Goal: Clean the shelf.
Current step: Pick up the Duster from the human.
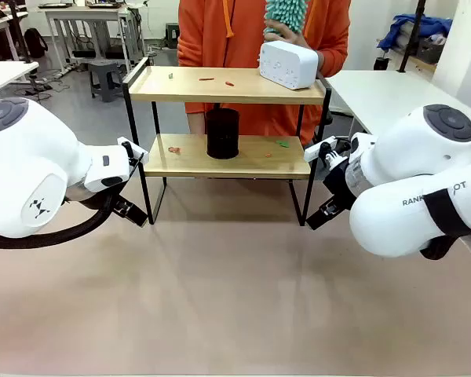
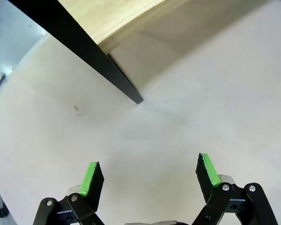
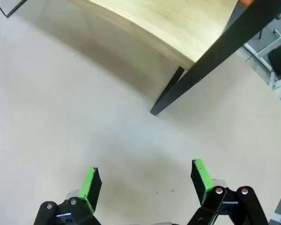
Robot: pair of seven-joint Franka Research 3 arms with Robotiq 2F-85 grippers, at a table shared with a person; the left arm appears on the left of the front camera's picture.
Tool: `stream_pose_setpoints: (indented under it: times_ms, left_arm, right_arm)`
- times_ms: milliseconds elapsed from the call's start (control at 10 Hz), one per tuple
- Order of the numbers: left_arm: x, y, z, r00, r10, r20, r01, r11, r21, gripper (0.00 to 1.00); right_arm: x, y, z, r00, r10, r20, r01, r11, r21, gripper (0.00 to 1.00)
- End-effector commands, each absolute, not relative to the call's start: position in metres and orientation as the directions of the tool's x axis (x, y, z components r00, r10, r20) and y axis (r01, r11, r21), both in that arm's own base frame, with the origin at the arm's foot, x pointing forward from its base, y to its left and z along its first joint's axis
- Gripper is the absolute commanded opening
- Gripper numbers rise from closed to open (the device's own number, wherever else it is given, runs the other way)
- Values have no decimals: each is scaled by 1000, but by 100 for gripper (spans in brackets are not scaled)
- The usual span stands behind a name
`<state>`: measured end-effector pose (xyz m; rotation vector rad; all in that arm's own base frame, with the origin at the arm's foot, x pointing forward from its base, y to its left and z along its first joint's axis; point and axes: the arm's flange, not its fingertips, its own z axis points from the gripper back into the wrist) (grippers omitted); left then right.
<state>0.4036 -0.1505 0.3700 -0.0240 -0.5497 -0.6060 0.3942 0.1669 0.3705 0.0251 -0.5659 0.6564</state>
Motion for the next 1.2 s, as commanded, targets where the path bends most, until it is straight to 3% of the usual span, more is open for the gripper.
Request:
stream_pose_setpoints:
  times_ms: [0, 1100]
  left_arm:
    - [404, -151, 370, 683, -534, 497, 547, 826, 136, 100]
    - [404, -151, 370, 683, -534, 497, 547, 826, 136, 100]
  right_arm:
    - [394, 167, 370, 647, 571, 505, -584, 797, -152, 100]
    - [394, 167, 370, 647, 571, 505, -584, 797, -152, 100]
